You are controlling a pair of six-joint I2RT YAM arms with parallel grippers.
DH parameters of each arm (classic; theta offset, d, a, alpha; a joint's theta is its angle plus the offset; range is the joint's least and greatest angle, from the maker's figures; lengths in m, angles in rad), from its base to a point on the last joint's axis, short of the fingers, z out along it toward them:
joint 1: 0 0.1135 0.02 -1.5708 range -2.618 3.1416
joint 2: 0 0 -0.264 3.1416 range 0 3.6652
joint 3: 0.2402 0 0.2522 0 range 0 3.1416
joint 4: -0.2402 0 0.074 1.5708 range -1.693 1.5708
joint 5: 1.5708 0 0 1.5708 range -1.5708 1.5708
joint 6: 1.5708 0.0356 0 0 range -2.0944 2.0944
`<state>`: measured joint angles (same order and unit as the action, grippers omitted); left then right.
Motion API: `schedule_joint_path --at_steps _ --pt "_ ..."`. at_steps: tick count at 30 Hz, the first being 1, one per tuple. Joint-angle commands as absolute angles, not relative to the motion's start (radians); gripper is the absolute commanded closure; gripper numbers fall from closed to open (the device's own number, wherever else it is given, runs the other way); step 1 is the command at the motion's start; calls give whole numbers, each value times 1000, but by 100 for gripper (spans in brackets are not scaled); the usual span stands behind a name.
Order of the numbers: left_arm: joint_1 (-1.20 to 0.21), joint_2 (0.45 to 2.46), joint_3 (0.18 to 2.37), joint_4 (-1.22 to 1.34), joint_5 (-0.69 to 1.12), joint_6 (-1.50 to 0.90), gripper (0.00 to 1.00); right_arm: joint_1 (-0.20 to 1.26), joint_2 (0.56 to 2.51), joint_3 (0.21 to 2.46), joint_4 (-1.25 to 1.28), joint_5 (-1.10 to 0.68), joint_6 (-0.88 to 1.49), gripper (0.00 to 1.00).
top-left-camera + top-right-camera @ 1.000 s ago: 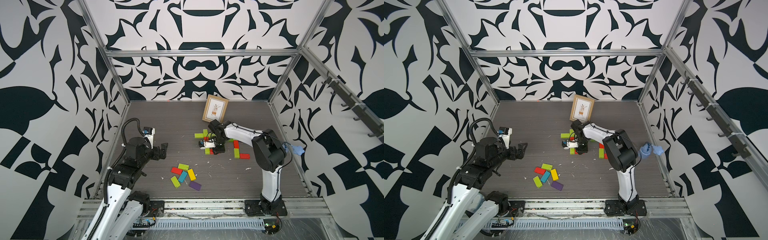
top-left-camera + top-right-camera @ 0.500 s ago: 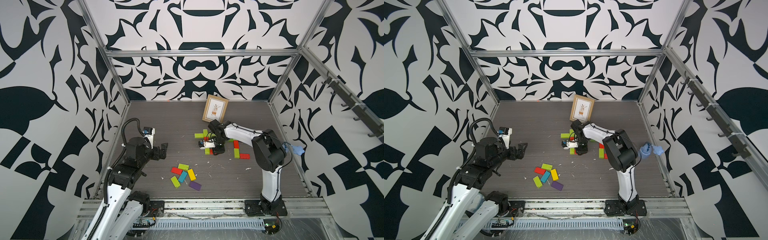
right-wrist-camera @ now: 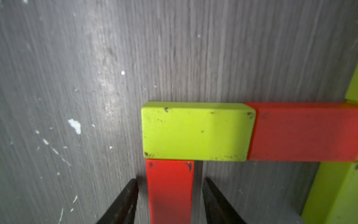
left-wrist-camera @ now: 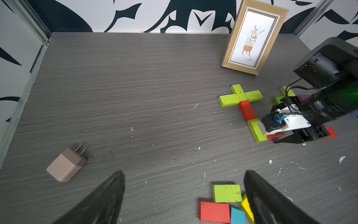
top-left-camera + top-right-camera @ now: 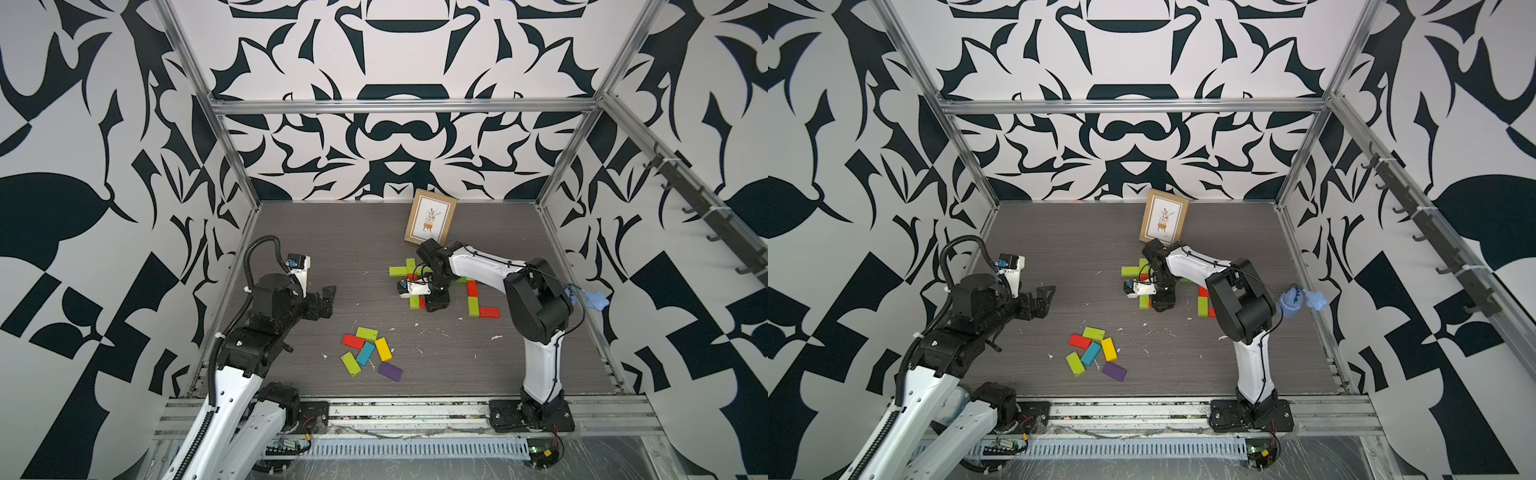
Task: Assemble the letter t with building blocks
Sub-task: Assemble the building block at the center of the board.
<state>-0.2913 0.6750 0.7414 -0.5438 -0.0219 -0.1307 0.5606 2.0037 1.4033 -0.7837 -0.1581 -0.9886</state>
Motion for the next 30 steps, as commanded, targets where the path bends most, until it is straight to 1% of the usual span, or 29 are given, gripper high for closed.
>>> schedule_joint_path --at_steps 1,12,20,23,26,30 --pt "-291 681 734 -559 -15 -132 0 552 1953 1404 -790 -178 -972 41" --pt "-291 702 736 -567 1 -135 0 538 1873 1395 -777 -215 -967 38" --pt "-291 747 752 -575 42 -87 0 530 1748 1340 -731 -250 -937 37" --pt "-291 771 773 -587 62 -34 0 527 1672 1270 -644 -264 -881 37" --pt "-291 803 807 -622 84 50 0 523 1574 1171 -499 -281 -794 36" --pt "-291 848 844 -665 103 153 0 524 1464 1056 -344 -261 -686 35"
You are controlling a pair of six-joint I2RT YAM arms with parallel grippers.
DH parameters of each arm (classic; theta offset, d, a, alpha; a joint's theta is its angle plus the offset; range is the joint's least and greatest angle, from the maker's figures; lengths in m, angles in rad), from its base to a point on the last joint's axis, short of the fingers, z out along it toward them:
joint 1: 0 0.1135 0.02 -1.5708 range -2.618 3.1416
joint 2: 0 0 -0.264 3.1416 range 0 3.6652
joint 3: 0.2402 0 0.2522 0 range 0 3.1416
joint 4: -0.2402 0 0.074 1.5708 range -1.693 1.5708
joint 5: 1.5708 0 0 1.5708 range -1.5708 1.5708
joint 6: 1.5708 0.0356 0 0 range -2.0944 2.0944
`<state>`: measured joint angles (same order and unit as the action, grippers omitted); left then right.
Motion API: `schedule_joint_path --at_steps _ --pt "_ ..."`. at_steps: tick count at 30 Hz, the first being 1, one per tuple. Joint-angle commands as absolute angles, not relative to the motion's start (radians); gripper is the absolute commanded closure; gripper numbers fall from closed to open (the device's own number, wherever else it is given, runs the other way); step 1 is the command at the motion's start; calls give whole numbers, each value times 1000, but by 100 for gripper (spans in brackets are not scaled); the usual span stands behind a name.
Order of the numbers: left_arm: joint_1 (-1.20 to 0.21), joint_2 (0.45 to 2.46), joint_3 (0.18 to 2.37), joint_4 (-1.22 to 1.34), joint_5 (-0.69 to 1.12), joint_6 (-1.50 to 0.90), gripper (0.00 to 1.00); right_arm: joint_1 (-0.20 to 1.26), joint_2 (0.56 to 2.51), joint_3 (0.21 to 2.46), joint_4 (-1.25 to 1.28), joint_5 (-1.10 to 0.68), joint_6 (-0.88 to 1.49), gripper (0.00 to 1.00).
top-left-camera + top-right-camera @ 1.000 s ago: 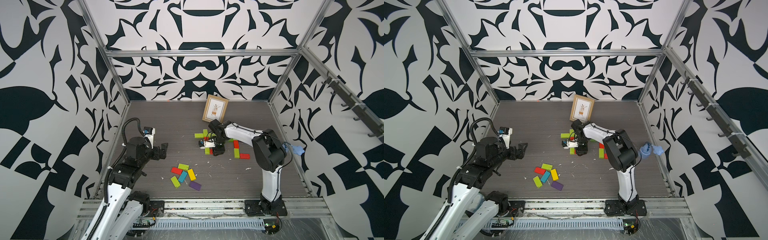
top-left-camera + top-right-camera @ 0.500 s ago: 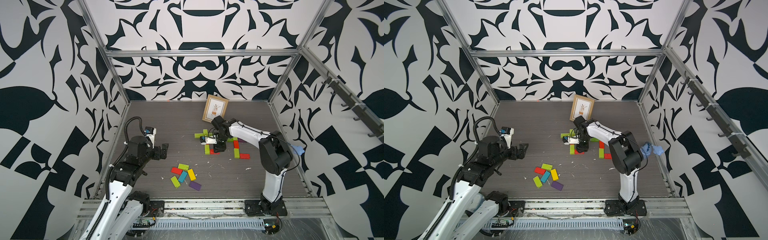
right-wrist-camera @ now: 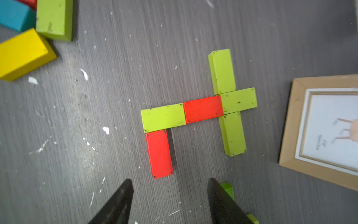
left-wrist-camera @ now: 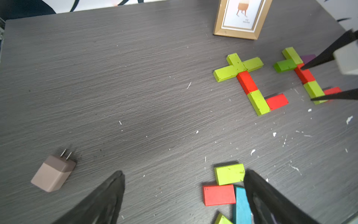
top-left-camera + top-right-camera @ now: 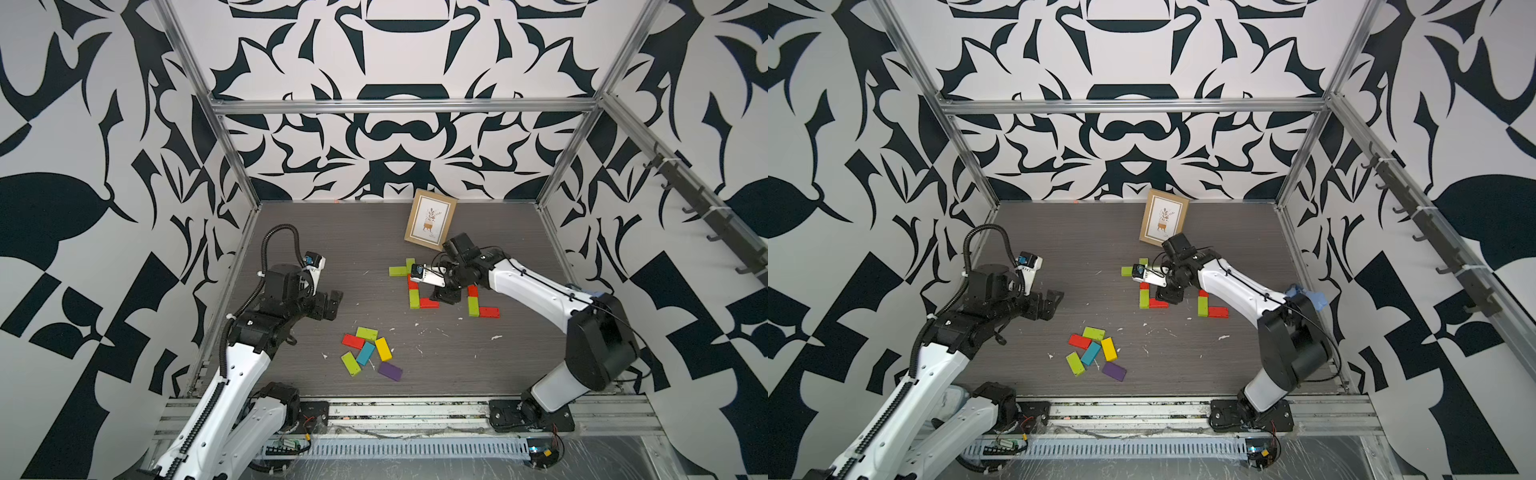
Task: Assemble the letter t with building blocks
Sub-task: Assemble the building block at the center of the board, then pick up the building block from the center of the board.
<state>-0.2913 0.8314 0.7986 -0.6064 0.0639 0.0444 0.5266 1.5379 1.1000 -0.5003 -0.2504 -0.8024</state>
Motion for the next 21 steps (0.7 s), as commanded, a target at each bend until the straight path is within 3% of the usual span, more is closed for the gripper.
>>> schedule_joint_path --at_steps 1,10,17,21 --pt "-291 861 854 -680 127 178 0 522 1437 1031 -312 -246 -655 35" --pt "-348 959 889 -707 251 336 0 518 1262 897 -174 -191 -421 27" --pt "-533 1054 859 -707 112 514 0 510 1164 795 -94 -192 -308 1" --pt "-641 1154 853 -716 48 587 0 510 1149 798 -81 -173 -288 1"
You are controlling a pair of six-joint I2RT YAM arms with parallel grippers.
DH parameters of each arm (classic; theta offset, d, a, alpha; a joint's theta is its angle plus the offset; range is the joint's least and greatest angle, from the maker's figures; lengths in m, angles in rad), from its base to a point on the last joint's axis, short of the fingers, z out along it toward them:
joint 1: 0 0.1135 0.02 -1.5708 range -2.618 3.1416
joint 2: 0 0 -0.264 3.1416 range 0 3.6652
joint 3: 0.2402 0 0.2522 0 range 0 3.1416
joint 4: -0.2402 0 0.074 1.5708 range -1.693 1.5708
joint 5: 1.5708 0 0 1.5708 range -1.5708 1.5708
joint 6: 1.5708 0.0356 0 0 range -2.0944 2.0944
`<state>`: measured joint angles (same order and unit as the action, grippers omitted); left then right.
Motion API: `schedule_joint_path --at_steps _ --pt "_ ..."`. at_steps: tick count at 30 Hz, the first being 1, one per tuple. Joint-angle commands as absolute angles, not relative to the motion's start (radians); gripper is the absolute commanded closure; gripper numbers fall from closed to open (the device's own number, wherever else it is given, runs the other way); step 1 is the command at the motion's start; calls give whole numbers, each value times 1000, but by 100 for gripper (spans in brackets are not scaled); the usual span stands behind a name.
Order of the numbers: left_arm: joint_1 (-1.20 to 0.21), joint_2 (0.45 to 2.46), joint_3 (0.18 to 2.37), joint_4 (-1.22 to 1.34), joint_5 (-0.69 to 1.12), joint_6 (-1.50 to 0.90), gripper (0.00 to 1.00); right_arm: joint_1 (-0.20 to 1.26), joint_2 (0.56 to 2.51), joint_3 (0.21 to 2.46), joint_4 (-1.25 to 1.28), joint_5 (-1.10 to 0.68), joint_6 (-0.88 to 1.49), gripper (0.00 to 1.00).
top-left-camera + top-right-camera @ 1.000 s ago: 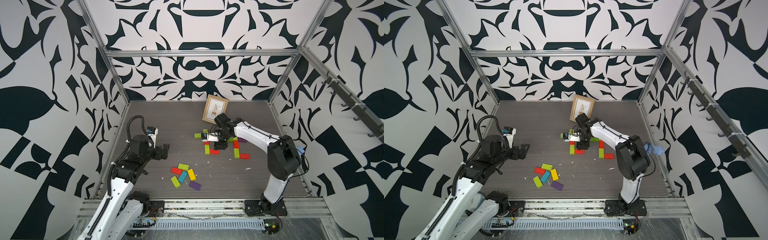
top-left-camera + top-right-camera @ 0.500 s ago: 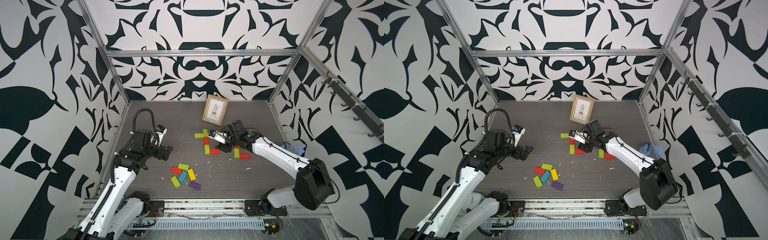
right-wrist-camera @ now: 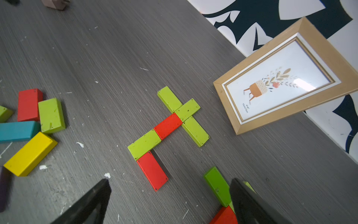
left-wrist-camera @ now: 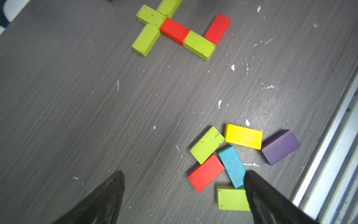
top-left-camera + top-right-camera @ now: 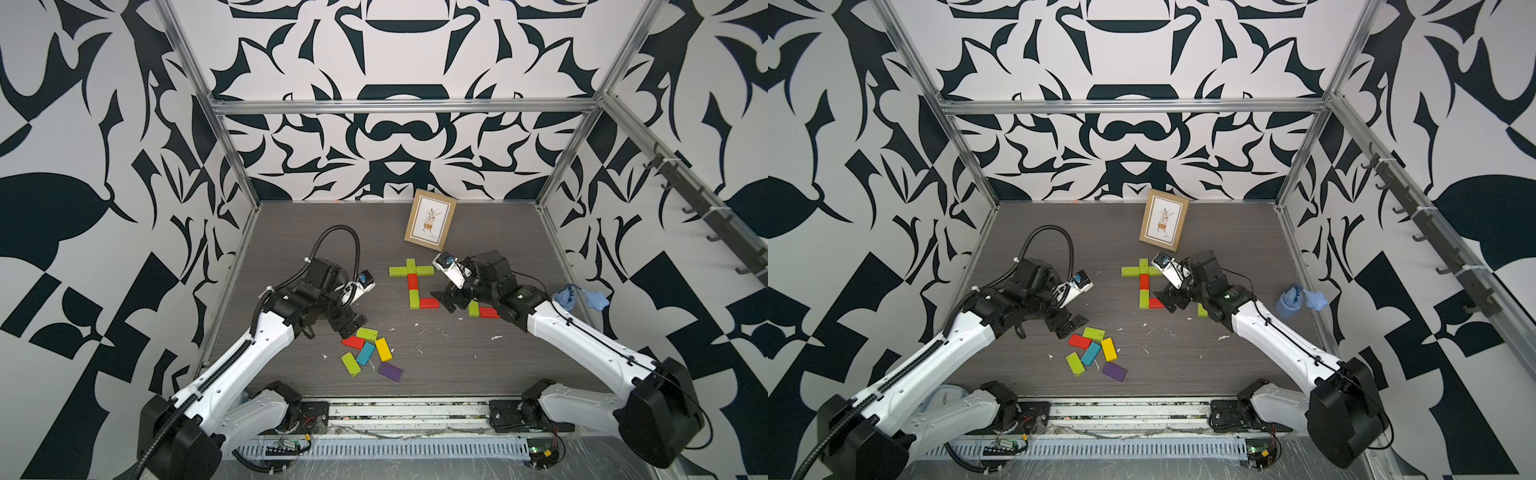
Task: Assemble the letter t with building blocks
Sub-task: Pick up the building block from the center of the board.
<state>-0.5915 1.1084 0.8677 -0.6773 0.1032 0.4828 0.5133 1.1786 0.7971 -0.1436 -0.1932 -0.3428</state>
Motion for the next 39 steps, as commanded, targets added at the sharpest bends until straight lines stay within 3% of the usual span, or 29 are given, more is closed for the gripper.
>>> schedule_joint_path --at_steps 1,9,24,29,39 --pt "-666 1182 853 -716 45 597 0 510 1146 801 -84 -164 -281 1" --pt "-723 1386 879 -693 27 645 0 510 1121 837 -119 -3 -117 1" --pt "-723 1525 873 -588 -17 719 14 510 1092 860 -137 100 -57 1" --pt "-723 1560 881 -585 -19 724 30 509 1076 846 -123 97 -56 1" --pt "-723 1608 898 -594 -15 726 39 510 1079 844 -117 120 -58 1"
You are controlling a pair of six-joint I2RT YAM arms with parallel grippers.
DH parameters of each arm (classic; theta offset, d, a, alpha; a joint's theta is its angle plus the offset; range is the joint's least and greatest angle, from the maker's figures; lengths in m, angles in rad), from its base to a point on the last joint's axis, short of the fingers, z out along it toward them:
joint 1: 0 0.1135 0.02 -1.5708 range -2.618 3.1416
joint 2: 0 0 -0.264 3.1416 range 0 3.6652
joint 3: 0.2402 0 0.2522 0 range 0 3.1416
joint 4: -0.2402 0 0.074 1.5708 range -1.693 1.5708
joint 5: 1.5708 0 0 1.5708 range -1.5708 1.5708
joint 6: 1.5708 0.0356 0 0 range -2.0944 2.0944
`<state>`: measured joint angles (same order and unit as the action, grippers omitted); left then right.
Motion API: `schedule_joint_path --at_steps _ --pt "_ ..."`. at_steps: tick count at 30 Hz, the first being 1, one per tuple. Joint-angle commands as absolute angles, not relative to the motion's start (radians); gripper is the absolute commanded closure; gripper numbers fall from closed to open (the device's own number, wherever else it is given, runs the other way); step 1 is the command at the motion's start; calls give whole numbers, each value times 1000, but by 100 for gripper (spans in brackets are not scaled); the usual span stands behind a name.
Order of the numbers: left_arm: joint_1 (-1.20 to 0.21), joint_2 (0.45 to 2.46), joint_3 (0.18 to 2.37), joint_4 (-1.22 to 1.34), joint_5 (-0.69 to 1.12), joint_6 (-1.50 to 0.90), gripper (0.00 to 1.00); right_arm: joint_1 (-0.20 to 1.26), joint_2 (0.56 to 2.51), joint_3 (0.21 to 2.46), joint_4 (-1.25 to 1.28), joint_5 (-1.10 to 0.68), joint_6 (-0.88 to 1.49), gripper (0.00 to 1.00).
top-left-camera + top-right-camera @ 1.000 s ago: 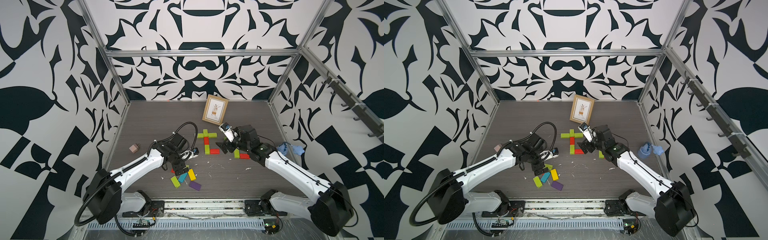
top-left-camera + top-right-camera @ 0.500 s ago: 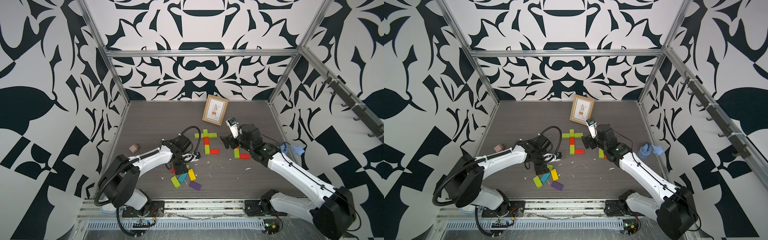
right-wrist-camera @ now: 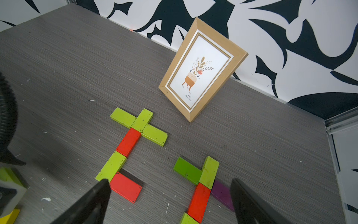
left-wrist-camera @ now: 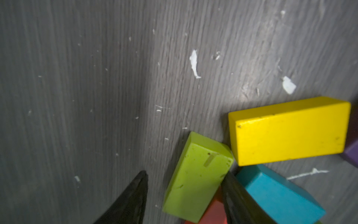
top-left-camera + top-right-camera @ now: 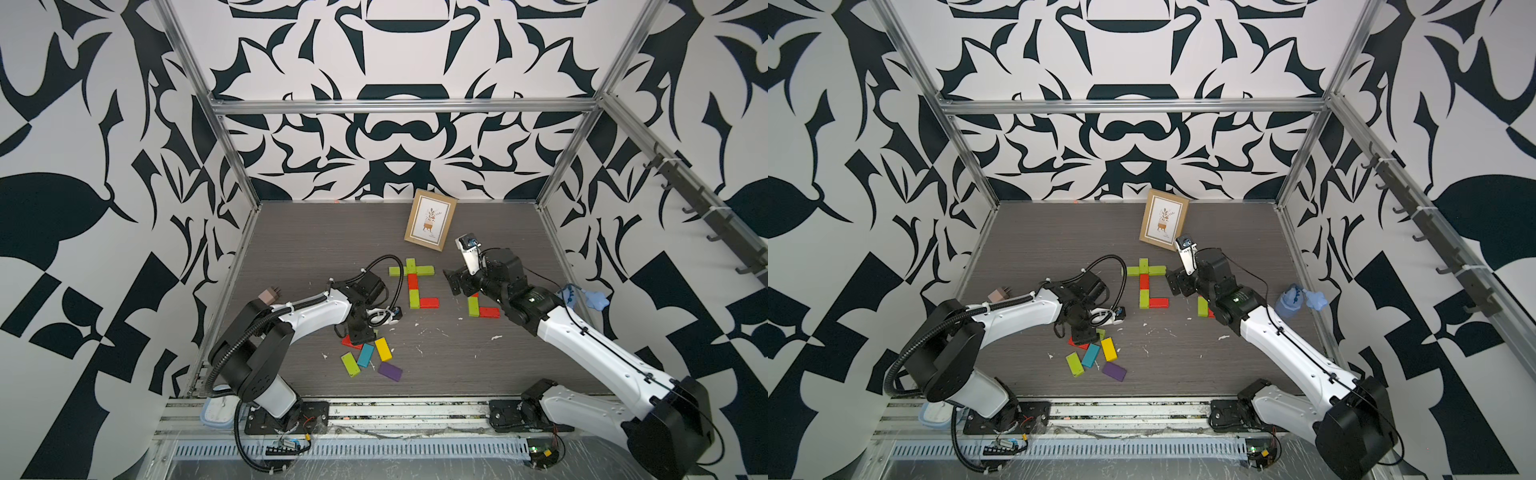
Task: Assemble the letter t with building blocks
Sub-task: Pick up the building block from the center of the board.
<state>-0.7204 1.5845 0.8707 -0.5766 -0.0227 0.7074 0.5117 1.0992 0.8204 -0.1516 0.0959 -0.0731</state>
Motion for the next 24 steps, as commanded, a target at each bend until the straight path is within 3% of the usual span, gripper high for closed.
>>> schedule_joint_path --at_steps 1,14,24 --pt "-723 1617 900 -593 -15 724 41 510 1080 845 -118 124 -57 1" --pt "-721 1657 920 -577 -59 713 61 510 1074 837 -117 136 -72 1" --pt "-604 1578 1009 -557 -70 597 67 511 1101 878 -179 225 -77 1"
